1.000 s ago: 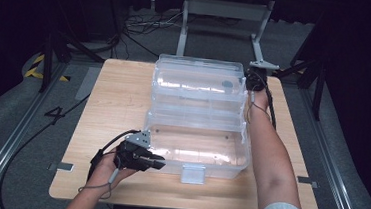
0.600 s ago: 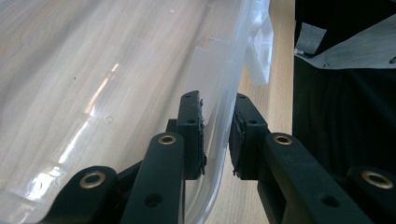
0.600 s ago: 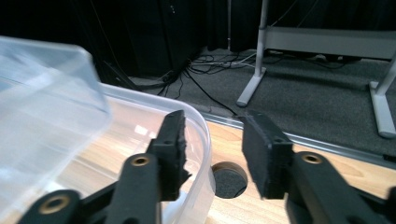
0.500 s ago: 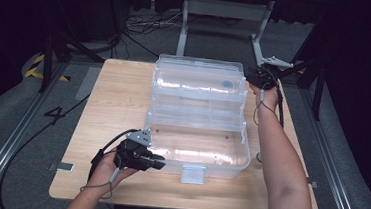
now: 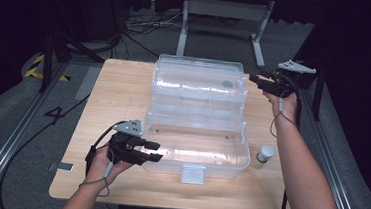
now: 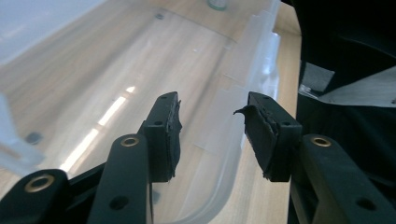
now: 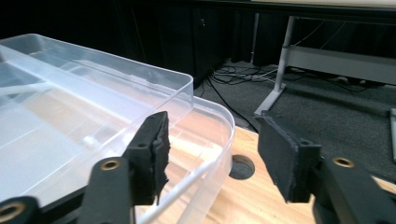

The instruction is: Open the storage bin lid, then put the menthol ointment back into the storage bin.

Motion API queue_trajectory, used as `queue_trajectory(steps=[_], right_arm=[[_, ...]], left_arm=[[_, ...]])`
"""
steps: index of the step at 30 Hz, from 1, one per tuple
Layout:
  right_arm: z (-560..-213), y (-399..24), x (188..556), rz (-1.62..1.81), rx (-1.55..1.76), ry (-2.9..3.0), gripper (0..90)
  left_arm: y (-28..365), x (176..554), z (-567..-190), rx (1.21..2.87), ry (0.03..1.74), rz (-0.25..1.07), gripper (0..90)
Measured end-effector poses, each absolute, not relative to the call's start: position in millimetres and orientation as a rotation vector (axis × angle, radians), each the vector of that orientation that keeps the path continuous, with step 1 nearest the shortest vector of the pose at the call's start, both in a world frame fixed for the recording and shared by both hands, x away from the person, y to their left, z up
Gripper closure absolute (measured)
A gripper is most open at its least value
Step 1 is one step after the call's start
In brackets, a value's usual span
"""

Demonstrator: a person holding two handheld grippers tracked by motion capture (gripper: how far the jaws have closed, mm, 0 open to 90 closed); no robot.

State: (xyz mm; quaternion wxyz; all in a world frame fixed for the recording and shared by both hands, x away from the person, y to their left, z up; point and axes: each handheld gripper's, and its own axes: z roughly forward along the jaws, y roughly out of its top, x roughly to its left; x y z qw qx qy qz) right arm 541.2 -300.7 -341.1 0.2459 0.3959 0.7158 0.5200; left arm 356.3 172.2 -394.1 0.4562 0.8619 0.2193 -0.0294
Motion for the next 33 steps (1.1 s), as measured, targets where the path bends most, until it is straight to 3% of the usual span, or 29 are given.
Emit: queue_trajectory(steps=[14, 21, 25, 33], right_arm=[[-315.4, -332.6, 490.2, 1.447, 0.973, 1.932, 35.8], [-311.8, -339.7, 475.3, 1.459, 0.940, 1.985, 35.4], [-310.4, -341.7, 469.0, 1.438, 0.938, 2.032, 34.6], [-311.6, -346.5, 453.4, 1.386, 0.909, 2.079, 34.2]], left_arm=[[194.1, 361.1, -391.9, 2.085, 0.657, 0.013, 44.7], [205.5, 359.1, -389.6, 2.047, 0.706, 0.050, 44.1], [217.6, 363.2, -392.9, 2.031, 0.874, 0.132, 42.4], [234.7, 372.5, -397.5, 2.016, 0.923, 0.155, 41.9]])
